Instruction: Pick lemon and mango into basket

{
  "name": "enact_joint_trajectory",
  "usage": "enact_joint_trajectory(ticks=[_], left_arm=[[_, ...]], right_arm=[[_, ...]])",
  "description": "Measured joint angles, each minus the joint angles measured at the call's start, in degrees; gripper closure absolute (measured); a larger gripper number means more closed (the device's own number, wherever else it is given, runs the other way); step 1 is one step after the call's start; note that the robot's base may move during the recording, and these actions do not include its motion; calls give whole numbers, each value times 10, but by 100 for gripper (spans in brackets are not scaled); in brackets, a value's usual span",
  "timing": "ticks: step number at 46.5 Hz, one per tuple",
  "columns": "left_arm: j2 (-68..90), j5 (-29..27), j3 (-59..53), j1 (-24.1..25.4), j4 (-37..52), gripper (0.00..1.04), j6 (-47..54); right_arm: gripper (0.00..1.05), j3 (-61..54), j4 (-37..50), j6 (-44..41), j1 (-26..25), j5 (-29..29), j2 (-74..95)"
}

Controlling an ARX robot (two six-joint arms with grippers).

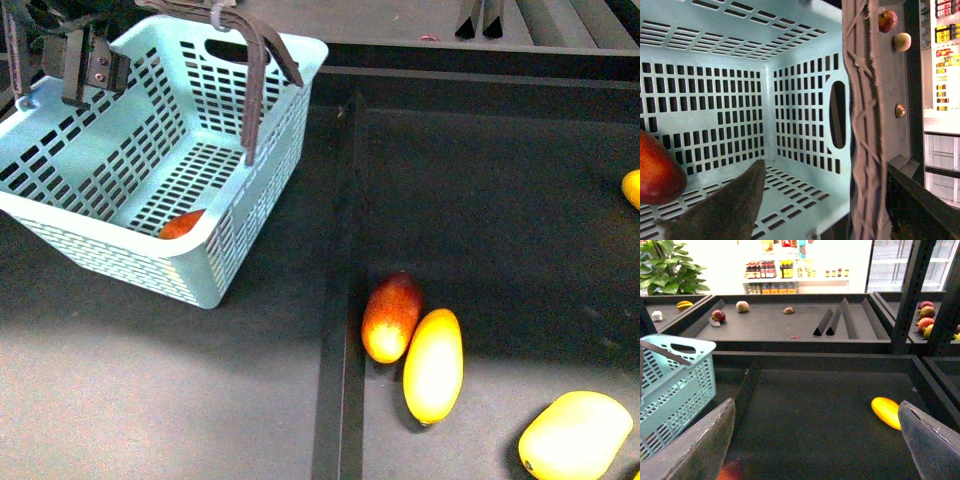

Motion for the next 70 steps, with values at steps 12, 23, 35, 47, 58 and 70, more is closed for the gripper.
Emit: enact_joint_trajectory(ticks=[12, 23, 35, 47, 58, 70], left_arm=[[-97, -31, -44, 2, -49, 7, 2], [-252, -94, -156, 30, -209, 7, 23], [-306, 51, -304, 39, 104, 24, 261], [-437, 120, -556, 74, 476, 83, 796], [-550, 164, -656, 120, 459, 102, 824], [-656, 168, -730, 124, 433, 102, 827]], right_arm=[[9, 0, 0, 0, 0, 0, 0], [9, 0, 0, 0, 0, 0, 0], [9, 0, 0, 0, 0, 0, 0], [9, 0, 0, 0, 0, 0, 0], [9, 0, 0, 0, 0, 0, 0], [9, 0, 0, 0, 0, 0, 0]])
